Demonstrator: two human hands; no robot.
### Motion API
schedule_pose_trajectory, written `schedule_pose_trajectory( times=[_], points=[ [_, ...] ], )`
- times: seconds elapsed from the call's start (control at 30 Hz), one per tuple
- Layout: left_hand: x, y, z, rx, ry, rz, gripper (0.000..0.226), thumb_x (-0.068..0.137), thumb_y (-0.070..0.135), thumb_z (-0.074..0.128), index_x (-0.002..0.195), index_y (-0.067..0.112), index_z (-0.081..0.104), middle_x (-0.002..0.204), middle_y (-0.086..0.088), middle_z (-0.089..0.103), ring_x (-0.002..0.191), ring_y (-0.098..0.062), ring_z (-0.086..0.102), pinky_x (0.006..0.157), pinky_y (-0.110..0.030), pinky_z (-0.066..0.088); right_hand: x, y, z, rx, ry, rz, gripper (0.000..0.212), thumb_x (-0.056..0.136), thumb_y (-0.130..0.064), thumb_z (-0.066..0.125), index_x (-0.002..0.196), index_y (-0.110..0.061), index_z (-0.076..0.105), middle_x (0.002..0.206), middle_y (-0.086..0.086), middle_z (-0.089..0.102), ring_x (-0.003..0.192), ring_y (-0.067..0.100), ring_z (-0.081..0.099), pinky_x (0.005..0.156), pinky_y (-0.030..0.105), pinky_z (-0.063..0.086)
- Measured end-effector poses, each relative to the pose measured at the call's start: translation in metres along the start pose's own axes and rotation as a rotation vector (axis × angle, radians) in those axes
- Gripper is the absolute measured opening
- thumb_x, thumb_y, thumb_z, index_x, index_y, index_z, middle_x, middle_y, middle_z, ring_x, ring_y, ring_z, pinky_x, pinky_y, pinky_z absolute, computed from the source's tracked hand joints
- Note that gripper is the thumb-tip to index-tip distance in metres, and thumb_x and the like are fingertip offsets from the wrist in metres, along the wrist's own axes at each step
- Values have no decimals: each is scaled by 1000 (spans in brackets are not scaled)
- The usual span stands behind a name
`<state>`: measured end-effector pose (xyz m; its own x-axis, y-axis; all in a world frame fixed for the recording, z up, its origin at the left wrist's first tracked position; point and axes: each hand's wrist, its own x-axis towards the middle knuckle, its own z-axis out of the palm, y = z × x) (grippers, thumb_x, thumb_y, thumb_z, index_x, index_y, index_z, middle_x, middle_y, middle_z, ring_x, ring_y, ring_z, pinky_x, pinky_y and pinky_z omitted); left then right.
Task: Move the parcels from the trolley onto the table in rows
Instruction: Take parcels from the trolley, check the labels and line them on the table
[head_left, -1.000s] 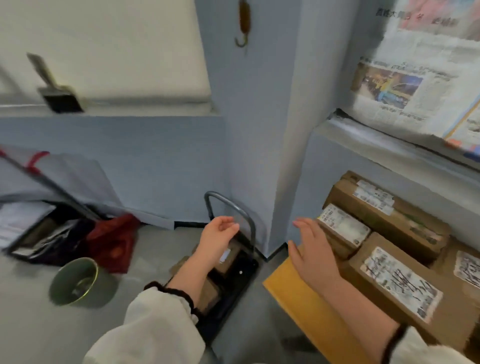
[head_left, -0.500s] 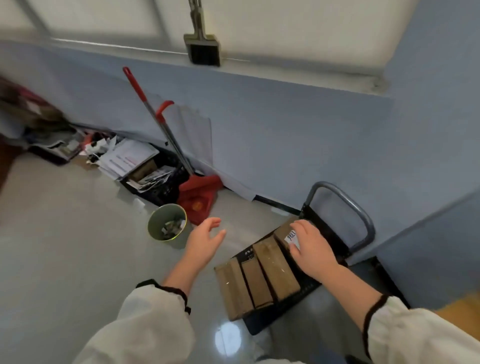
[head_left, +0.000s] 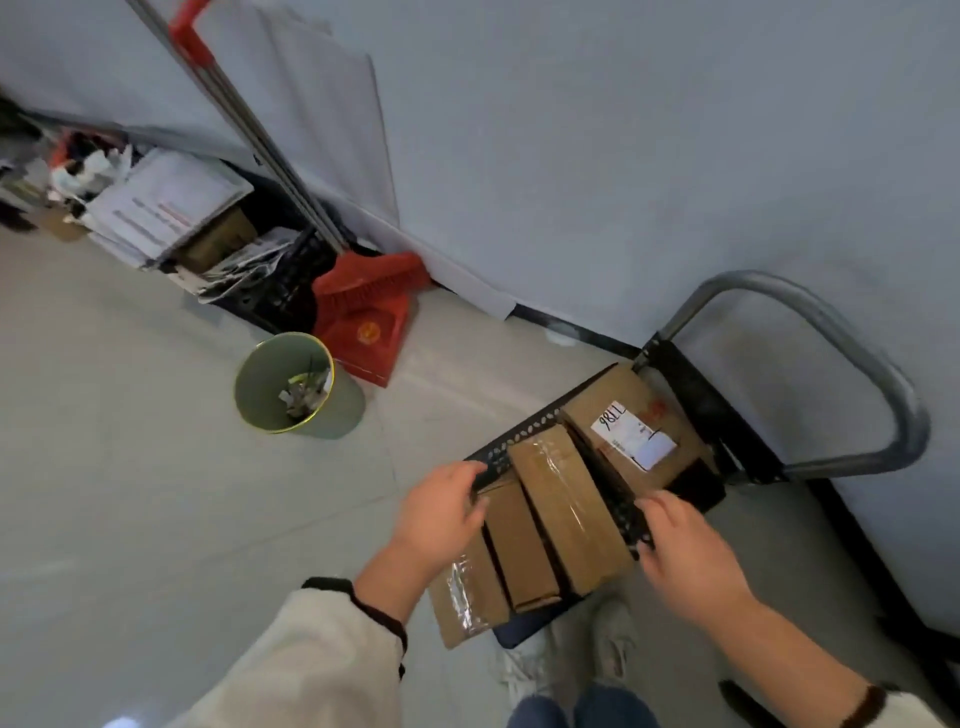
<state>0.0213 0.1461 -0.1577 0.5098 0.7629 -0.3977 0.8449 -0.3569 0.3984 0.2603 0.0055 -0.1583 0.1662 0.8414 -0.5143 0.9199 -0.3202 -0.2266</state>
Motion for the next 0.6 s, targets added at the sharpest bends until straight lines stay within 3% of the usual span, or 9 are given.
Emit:
schedule_pose_trajectory(
  times=[0.2,0.27,0.37,0.4,0.47,0.53,0.6],
  points=[
    [95,-10,125,225,-129,148,53,92,29,48,141,23,30,148,0,33,128,-23,38,99,-40,42,45,63,139,244,-145,242,58,93,-40,45,141,-13,27,143,4,30,127,18,37,103,24,31],
    [118,-14,155,271,-111,175,67,91,30,51,147,23,16,155,0,19,136,-25,28,104,-42,39,57,74,175,476,-166,353,68,89,-39,56,142,-8,27,144,10,34,127,21,38,103,25,30],
    [144,-20,180,350,-111,204,79,91,37,50,149,25,-3,159,-1,2,142,-29,14,110,-46,31,69,73,204,938,-214,542,80,79,-34,71,143,-12,26,131,3,45,121,21,45,98,32,37],
    [151,-22,185,371,-121,209,81,91,39,49,149,25,-6,159,-2,-1,143,-31,11,111,-47,29,72,70,210,1114,-246,611,74,78,-30,73,138,-17,31,117,-2,49,111,19,51,92,32,43],
    [160,-25,193,399,-151,199,84,90,42,50,148,25,-9,159,-5,-3,143,-33,9,111,-48,27,75,66,221,1430,-298,718,42,79,-22,72,111,-25,44,98,-6,54,93,18,58,78,30,49],
    [165,-25,198,408,-194,175,87,88,43,53,148,27,-8,158,-8,-2,143,-35,11,112,-49,27,76,65,231,1598,-323,755,25,82,-18,68,96,-23,48,99,-1,58,90,18,60,80,31,50],
    [166,-24,199,397,-210,162,89,86,41,56,148,28,-6,157,-11,4,139,-37,18,109,-47,31,76,62,235,1663,-301,777,26,84,-15,66,102,-18,48,103,4,59,90,18,60,83,32,49]
  ],
)
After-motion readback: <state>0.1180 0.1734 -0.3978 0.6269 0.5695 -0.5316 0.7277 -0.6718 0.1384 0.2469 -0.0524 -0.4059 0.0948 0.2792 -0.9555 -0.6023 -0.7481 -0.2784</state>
